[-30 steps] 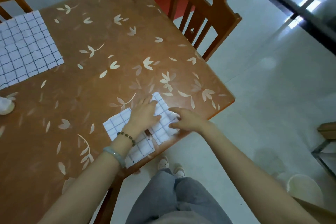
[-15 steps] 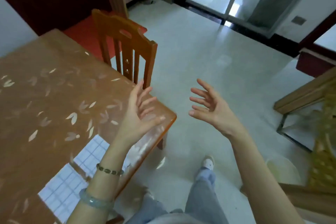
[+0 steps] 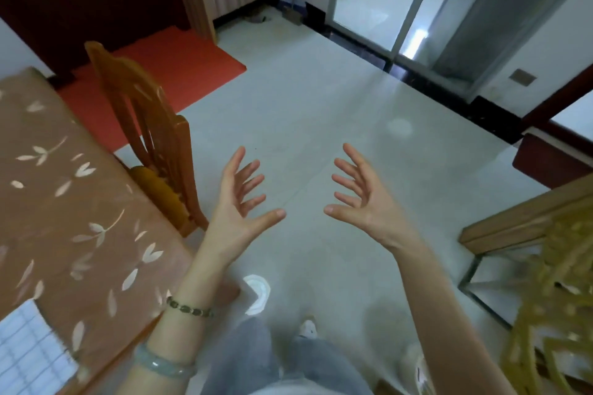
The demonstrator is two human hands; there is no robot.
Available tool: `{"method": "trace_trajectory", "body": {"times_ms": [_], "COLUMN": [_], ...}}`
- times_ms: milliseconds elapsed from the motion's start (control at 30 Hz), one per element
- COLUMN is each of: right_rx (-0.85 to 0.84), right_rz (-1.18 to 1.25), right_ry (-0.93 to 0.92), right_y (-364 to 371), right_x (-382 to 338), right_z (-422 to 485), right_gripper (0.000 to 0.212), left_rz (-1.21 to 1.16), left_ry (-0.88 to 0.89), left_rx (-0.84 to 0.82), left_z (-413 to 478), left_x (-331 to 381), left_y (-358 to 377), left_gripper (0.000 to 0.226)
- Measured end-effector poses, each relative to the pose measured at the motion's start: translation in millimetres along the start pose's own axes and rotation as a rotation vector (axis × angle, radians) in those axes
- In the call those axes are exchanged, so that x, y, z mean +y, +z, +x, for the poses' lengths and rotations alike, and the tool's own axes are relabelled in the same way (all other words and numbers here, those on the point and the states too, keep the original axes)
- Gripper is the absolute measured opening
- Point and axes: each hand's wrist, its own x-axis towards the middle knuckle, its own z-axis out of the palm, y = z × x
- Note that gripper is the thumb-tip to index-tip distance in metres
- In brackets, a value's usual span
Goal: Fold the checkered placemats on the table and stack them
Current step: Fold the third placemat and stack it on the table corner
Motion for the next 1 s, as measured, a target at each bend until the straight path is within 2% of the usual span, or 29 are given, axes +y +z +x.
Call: {"method": "trace_trajectory", "body": {"times_ms": [200, 367, 667, 1000], "right_rx": [-0.106, -0.179, -0.295, -0.505], "right_rz": [-0.006, -0.045, -0.094, -0.129], "right_ry": [0.014, 0.034, 0.049, -0.006], "right_y": [-33.7, -45.2, -57.6, -27.9], "right_x": [7.8, 12.1, -21.9, -71.0], "right_z": [64.2, 143.1, 335.3, 524.7], "right_gripper": [0.095, 0.095, 0.092, 0.091], "left_rz": [0.028, 0.063, 0.091, 0.089], "left_ry": [-0.065, -0.053, -0.123, -0.145], "left_rx": [0.054, 0.174, 0.382, 0.527], "left_z": [50.8, 110.3, 264.2, 400.4], "left_x": [-4.1, -18.6, -37.7, -37.3], "left_y": [18.5, 8.9, -37.5, -94.2], "left_gripper": [0.103, 0.099, 0.104, 0.105]}}
